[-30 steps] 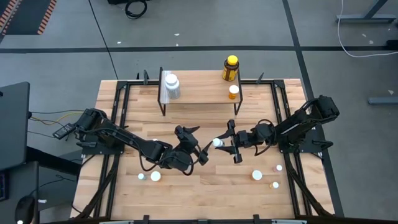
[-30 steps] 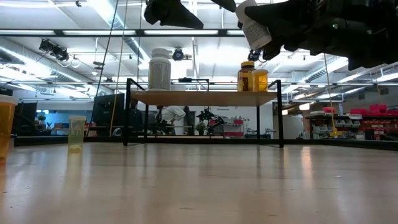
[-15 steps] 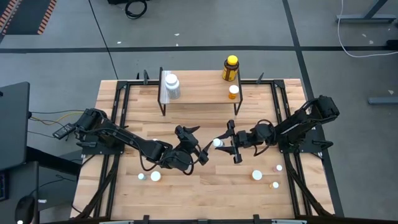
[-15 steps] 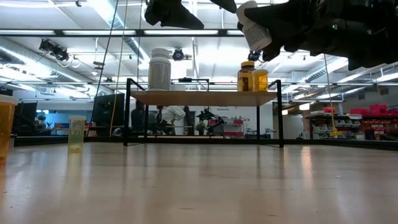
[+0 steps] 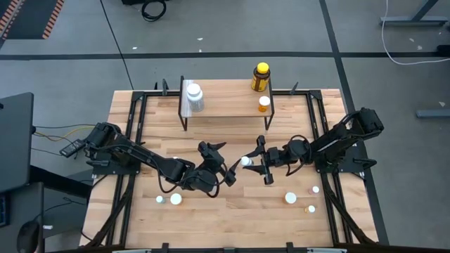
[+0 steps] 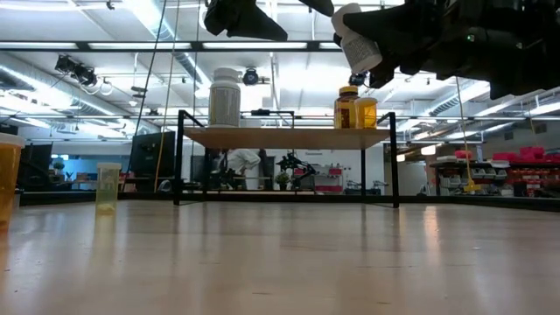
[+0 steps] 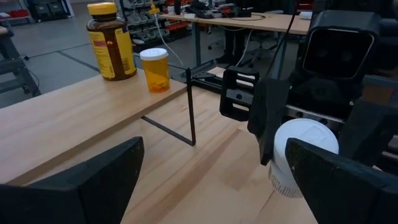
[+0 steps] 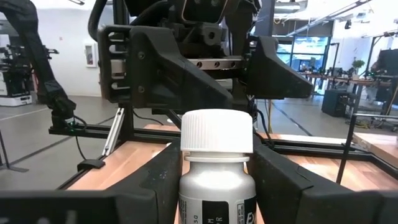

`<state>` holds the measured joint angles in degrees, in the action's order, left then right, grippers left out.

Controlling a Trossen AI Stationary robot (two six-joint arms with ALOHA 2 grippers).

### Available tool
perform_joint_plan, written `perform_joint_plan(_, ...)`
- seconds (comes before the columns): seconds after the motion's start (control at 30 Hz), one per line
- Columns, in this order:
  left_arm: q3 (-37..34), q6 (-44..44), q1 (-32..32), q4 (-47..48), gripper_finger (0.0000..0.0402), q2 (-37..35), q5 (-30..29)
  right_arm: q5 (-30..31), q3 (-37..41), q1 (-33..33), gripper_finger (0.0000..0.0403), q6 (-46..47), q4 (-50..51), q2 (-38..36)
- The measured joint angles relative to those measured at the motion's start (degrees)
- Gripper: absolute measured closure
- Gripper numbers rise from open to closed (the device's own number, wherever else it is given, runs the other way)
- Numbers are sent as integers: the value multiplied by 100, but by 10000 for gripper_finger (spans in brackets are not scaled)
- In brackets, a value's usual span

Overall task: Pick and place medicine bottles onto shelf by color
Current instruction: Put the small white medicine bottle on the shelf

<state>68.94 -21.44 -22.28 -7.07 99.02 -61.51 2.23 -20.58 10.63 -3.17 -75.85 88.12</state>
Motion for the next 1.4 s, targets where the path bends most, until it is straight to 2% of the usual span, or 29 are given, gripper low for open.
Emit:
perform_joint_plan(0.2, 3, 470, -68, -31, 2, 0, -31, 53, 2, 1, 232, 4, -160, 0)
perform_joint_plan(0.3, 5, 819, -83, -26, 2, -4, 183, -105, 8, 1, 228, 107, -137, 0)
perform_joint_plan(0.4, 5, 880, -82, -25, 2, -13, 440, -258, 13, -4, 227, 170, -125, 4)
perform_joint_plan(0.57, 13, 888, -80, 176, 2, -15, 479, -245, 15, -11, 227, 165, -120, 7)
perform_joint_plan(0.8, -10, 1046, -239, 708, 2, -2, 301, -211, -13, -11, 228, 123, -351, -15)
perform_joint_plan(1.17, -6, 842, -270, 701, 2, -111, -162, -218, -2, -11, 228, 188, -279, -5)
perform_joint_plan(1.27, -6, 698, -162, 693, 2, -111, 40, -221, -2, -11, 228, 195, -287, -4)
perform_joint_plan(1.4, -6, 550, -3, 686, 2, -111, 743, -229, 0, -11, 228, 197, -296, -4)
